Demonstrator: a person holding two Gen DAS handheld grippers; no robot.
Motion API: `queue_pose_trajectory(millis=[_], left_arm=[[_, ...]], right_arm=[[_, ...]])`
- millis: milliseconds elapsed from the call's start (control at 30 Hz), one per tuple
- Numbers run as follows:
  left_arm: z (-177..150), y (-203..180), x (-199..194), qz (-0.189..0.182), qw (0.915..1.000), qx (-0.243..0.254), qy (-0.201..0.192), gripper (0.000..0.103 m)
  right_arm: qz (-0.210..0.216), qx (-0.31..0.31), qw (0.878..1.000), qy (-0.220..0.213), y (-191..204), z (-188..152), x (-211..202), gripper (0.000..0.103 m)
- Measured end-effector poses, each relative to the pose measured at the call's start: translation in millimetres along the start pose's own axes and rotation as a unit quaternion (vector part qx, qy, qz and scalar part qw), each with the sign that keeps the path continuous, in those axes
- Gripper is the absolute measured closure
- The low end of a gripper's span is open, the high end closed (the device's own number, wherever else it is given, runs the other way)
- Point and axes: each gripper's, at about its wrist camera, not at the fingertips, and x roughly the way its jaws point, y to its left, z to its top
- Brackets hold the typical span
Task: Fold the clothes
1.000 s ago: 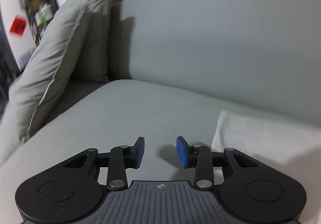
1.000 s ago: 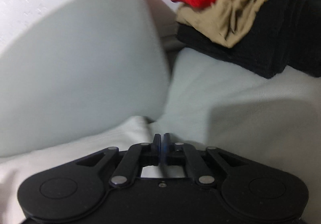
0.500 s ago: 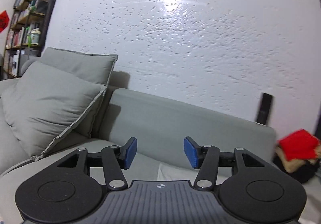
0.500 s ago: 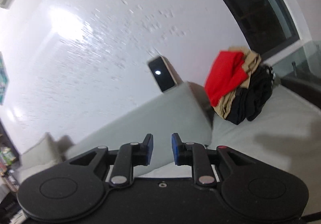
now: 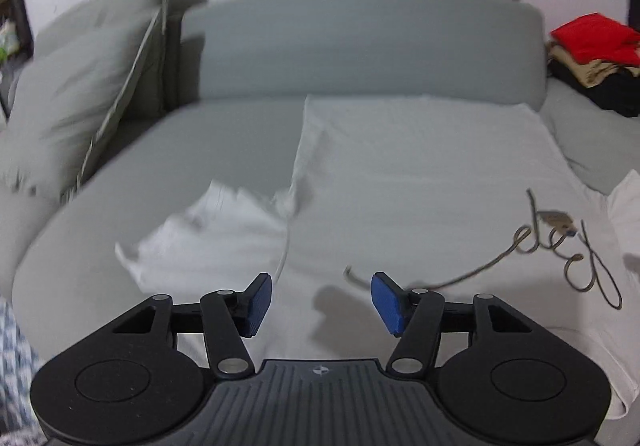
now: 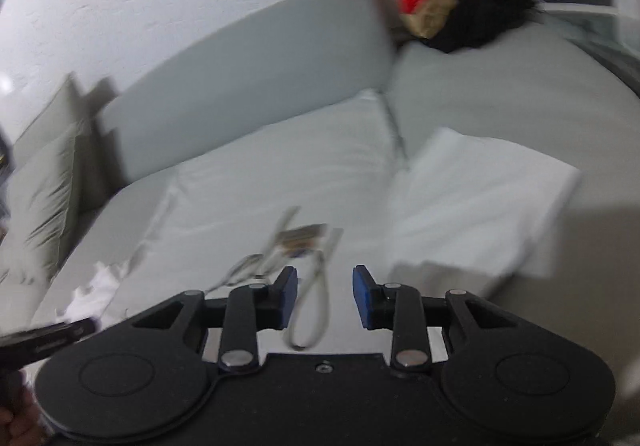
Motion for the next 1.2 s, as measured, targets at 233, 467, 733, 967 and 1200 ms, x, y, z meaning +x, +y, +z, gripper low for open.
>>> queue_pose_trajectory(millis=[233,467,733,967,1200], left_arm=[[-20,-37,36,-0.012,0.9944,0.060,0.087,0.042],[-52,-26,-16,-0.052,0.9860,0.128,0.093,0.042],[-59,-18,-43,-0.038,0.9930,0.104,0.040,0.042],[-25,-26,-25,-0.038,0.9986,0.036,0.009,0.037],[-21,-41,-15,-0.038,0.9984,0.030,0.029,0.037]], right_arm=[[0.026,-0.060,0.995,0.075,35,-15,41,0.072],[0.023,-0.162,0.980,0.117,38,-55,-6,0.072],[0.075,-0.062,0.989,0.111,-20,-56,-53,0.072],[0.050,0.088,0.995,-0.015,-69,-31,-79,0.058],[-0.034,0.246,0.964,-0.091,-138,-5,-86,0.058]])
